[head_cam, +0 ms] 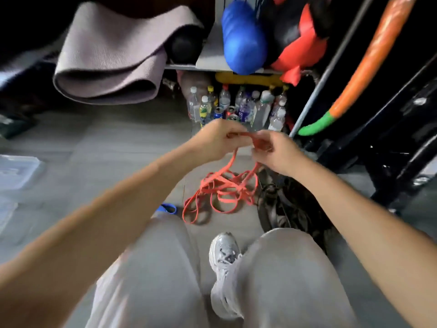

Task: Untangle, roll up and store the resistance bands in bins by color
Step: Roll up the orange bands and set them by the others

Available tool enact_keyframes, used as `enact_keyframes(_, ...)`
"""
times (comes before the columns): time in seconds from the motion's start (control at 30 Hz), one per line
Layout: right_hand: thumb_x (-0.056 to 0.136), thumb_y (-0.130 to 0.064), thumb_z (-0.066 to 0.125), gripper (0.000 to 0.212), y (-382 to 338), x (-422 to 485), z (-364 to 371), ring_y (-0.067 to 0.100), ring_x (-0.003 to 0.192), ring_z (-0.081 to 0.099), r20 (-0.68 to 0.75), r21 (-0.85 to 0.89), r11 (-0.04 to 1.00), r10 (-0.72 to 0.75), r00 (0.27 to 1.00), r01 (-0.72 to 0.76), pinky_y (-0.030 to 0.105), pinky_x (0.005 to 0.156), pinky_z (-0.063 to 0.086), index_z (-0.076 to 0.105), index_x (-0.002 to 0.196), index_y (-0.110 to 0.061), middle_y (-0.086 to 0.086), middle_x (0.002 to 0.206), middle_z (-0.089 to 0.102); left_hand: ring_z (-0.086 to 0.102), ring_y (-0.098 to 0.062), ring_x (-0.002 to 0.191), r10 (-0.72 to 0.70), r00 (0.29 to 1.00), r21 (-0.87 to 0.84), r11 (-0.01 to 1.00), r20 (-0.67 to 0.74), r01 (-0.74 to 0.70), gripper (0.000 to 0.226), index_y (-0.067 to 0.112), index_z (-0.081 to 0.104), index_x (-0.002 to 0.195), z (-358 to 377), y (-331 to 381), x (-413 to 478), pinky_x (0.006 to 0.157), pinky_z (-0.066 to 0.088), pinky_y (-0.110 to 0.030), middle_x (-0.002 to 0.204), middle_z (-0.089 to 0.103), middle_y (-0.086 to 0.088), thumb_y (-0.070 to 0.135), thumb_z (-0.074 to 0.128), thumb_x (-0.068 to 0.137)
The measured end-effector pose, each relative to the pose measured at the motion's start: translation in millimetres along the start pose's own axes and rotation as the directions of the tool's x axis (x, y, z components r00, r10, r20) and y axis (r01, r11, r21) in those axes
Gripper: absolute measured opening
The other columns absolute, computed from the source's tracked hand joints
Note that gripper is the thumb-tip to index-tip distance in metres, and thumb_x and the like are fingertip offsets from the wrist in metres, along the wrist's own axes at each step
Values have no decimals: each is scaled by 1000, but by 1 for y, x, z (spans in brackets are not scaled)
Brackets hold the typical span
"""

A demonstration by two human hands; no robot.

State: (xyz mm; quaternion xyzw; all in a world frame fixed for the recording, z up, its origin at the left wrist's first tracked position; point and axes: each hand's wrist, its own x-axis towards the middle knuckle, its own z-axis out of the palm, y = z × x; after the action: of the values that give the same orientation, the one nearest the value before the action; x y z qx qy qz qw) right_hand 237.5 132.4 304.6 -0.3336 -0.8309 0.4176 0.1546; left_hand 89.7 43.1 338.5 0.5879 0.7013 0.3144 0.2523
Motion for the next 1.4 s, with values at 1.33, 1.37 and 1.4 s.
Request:
enact_keyframes(1.33, 93, -3, 53, 11, -126, -120, -34, 7, 55, 64, -356, 372, 891, -120, 927, 259, 21, 53, 53, 57, 95, -13, 8, 69, 64, 62, -7, 57, -332, 876, -494, 860, -349, 129, 19, 15, 61, 79, -48, 49, -152, 61, 52, -22, 66, 57, 2, 20, 52, 95)
enact_keyframes(1.37, 93, -4, 52, 13, -132, -120, -39, 9, 54, 64, -391, 361, 880, -158, 907, 309, 23, 54, 54, 57, 92, -16, 6, 65, 63, 62, -6, 55, -339, 878, -479, 865, -339, 149, 20, 16, 62, 78, -46, 46, -152, 61, 52, -22, 66, 58, 2, 21, 52, 95)
enact_keyframes(1.4, 94, -6, 51, 15, -139, -119, -44, 11, 54, 63, -428, 349, 865, -195, 883, 360, 26, 55, 55, 58, 90, -20, 5, 62, 62, 61, -3, 52, -342, 880, -464, 871, -330, 164, 21, 17, 62, 77, -44, 44, -152, 61, 52, -22, 66, 58, 3, 21, 52, 95)
